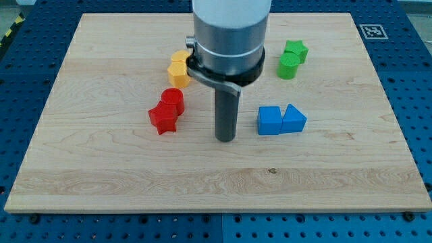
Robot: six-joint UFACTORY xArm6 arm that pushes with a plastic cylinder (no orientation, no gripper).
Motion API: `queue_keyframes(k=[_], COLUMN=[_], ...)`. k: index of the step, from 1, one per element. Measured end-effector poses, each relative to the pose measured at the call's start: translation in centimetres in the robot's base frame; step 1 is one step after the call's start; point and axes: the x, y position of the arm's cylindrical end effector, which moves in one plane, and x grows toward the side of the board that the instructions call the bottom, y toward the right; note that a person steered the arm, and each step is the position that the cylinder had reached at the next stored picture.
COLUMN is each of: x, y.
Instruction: Separate blue cube and blue triangle
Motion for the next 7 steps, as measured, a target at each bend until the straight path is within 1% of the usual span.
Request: queue_keyframes(k=[1,2,3,4,5,6,7], x=[-0.8,0.3,1.3,1.3,1.1,0.3,0.3], y=[0.9,1.3,3.6,7.7,9.3,10.5,8.6])
